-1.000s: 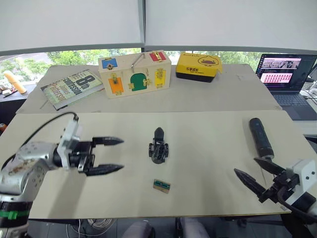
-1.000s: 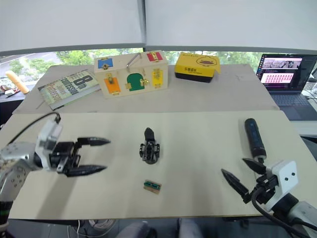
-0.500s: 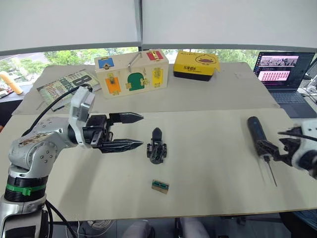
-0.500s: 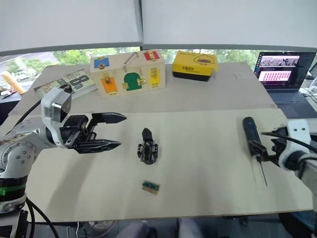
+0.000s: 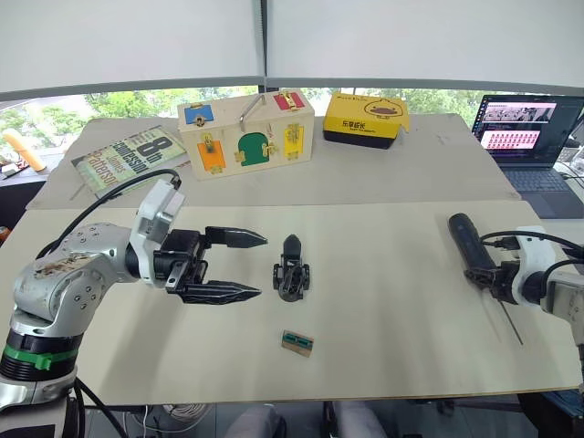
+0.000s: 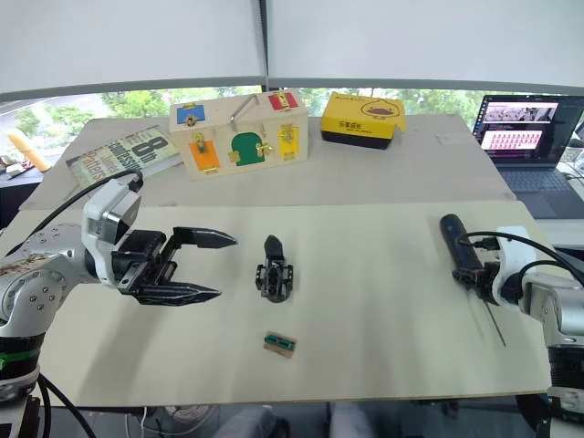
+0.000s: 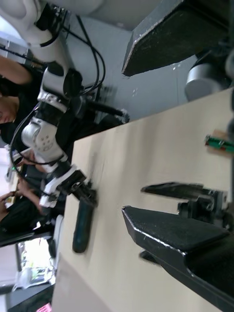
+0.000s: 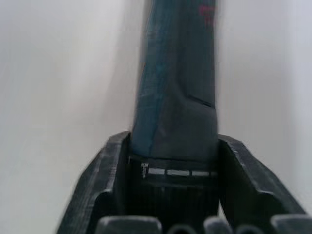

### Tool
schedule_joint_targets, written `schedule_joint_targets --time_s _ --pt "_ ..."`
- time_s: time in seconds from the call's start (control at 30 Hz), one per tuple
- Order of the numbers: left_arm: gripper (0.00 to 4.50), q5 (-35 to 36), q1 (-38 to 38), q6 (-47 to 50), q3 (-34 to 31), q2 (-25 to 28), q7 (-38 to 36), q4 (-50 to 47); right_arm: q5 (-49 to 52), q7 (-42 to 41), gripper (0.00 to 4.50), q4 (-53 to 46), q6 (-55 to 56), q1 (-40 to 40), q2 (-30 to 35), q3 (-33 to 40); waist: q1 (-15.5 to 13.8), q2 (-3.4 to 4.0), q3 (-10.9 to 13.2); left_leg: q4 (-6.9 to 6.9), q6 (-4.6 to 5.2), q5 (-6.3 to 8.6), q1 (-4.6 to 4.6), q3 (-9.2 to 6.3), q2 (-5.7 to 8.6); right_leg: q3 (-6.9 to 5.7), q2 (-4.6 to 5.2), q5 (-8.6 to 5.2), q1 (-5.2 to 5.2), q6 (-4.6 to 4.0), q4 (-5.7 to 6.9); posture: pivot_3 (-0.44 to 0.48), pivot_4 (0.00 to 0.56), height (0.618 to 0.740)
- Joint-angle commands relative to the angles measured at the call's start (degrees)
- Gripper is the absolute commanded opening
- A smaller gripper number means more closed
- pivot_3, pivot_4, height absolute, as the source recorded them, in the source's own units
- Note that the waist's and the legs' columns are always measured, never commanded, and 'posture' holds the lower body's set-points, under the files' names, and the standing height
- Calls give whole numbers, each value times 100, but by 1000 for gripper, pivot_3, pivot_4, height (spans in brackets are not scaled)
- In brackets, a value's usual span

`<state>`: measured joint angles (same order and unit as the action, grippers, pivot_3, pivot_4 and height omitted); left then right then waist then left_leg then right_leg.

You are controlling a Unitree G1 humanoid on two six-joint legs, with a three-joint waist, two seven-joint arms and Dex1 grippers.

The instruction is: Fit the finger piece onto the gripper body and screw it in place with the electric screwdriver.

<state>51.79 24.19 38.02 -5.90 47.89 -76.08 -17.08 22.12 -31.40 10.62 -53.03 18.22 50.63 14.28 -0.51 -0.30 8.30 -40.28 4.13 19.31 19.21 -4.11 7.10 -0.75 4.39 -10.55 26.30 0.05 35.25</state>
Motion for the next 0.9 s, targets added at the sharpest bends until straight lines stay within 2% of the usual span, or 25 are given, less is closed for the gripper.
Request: schedule_joint_targets --time_s 0.03,0.17,0.27,0.37,0.43,0.57,0.8,0.87,0.9 --pt "4500 67 -55 -67 -209 103 -123 -140 30 -374 1981 -440 587 -31 145 214 0 2 1 -1 0 0 0 0 0 0 0 0 0 0 0 0 150 740" --pt "4500 -355 -409 -735 -319 205 -651 115 713 -1139 1981 -1984 444 -328 199 296 43 45 26 1 0 0 2 1 0 1 -1 0 6 0 2 0 150 740" --pt "4500 -810 -840 -1449 -370 292 -1081 335 1148 -1362 1981 -3234 -154 -737 363 137 91 60 35 8 -2 -1 4 0 -5 0 -5 -2 13 -3 6 0 150 740" --pt "4500 -1294 -1079 -2359 -532 66 -1064 895 1162 -1375 1981 -4010 -285 -1187 521 -181 22 49 38 9 -2 0 2 -4 -7 -6 -5 -2 8 -4 2 0 150 740" --pt "4500 -1526 -1224 -2761 -555 57 -1163 1192 931 -1379 1981 -4113 -87 -1423 600 -452 -25 34 40 3 -2 0 4 -10 -7 -12 -5 1 -1 -1 -12 0 150 740" --pt "4500 -1537 -1708 -2787 -576 99 -1217 1070 443 -1379 1981 -3836 384 -1638 651 -863 -66 33 41 -6 16 5 9 -7 15 -7 8 16 -7 23 -25 0 150 740" --pt "4500 -1487 -1716 -2682 -494 18 -1066 883 185 -1794 1981 -3237 752 -1527 654 -1212 -46 32 41 -15 20 7 6 -3 12 -10 5 19 -9 27 -24 0 150 740" --pt "4500 -1492 -1732 -2662 -449 -12 -1018 813 198 -1904 3001 -3152 743 -1480 685 -1209 -35 32 41 -15 19 6 5 -4 8 -10 4 20 -10 25 -24 0 150 740" --pt "4500 -1498 -1738 -2656 -433 -25 -1001 792 176 -1941 3317 -3123 762 -1452 706 -1212 -35 32 41 -15 19 6 5 -3 8 -9 4 20 -10 25 -23 0 150 740"
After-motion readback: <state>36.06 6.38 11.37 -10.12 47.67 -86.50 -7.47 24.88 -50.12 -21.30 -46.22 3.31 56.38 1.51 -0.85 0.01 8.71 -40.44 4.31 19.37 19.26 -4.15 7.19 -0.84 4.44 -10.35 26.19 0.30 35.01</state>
